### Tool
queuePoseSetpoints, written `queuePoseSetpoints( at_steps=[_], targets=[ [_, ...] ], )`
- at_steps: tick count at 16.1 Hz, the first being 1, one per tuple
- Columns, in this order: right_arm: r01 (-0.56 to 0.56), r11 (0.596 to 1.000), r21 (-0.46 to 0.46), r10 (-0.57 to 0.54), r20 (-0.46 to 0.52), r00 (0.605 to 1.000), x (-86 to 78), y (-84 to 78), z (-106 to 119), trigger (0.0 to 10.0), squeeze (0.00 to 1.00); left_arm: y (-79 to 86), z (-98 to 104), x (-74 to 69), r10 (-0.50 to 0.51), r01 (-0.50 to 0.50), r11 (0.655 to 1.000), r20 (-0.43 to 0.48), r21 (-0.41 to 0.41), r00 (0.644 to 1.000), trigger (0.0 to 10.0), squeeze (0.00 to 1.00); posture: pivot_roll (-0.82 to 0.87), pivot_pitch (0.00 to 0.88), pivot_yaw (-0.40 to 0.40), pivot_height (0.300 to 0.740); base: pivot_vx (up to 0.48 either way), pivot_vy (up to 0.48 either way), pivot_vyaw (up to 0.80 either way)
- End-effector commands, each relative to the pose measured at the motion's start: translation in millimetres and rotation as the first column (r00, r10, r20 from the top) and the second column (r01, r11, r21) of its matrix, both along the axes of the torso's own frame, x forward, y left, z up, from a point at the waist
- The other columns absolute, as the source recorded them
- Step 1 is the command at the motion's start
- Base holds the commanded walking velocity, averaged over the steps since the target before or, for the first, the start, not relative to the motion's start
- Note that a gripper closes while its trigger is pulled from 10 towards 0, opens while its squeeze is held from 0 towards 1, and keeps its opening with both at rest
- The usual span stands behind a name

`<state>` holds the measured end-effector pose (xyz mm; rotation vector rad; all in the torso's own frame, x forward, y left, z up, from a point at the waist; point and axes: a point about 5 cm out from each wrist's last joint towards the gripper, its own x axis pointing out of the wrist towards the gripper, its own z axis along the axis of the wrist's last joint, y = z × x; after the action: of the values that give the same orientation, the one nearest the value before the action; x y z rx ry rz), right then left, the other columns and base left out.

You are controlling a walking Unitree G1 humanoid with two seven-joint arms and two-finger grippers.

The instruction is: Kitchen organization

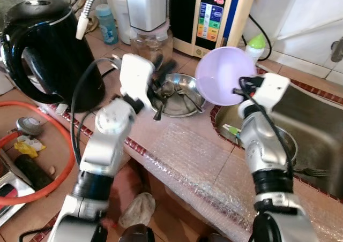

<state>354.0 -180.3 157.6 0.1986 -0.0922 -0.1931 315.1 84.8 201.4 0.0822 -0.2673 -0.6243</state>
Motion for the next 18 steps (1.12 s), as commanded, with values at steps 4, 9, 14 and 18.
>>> queuePoseSetpoints(
  at_steps=[4,9,14,18],
  targets=[
    [0.173,0.978,-0.114,-0.176,-0.02,0.984,0.7,-32.7,-0.6,0.0,0.0,5.3,-10.2,-13.9,-0.028,0.031,0.998,-0.044,0.054,0.999,10.0,1.0,0.05,0.0,0.002,0.74,0.0,0.0,0.0],
    [0.303,0.943,-0.141,-0.328,-0.225,0.917,-19.4,-63.2,-52.0,0.0,0.0,23.7,-22.4,-8.1,0.355,-0.355,0.934,0.007,-0.038,0.935,10.0,1.0,0.05,0.014,-0.002,0.74,0.0,0.0,0.0],
    [0.279,0.945,-0.169,-0.32,-0.315,0.894,-25.0,-61.1,-72.2,0.0,0.0,15.4,-35.4,-5.9,0.411,-0.414,0.905,-0.05,-0.096,0.91,10.0,1.0,0.03,0.022,-0.006,0.74,0.0,0.0,0.0],
    [0.296,0.943,-0.151,-0.332,-0.398,0.855,-31.3,-63.8,-85.4,10.0,1.0,6.5,-42.1,-7.1,0.332,-0.34,0.937,-0.099,-0.081,0.938,10.0,1.0,0.02,0.027,-0.014,0.74,0.0,0.0,0.0]
  ],
)
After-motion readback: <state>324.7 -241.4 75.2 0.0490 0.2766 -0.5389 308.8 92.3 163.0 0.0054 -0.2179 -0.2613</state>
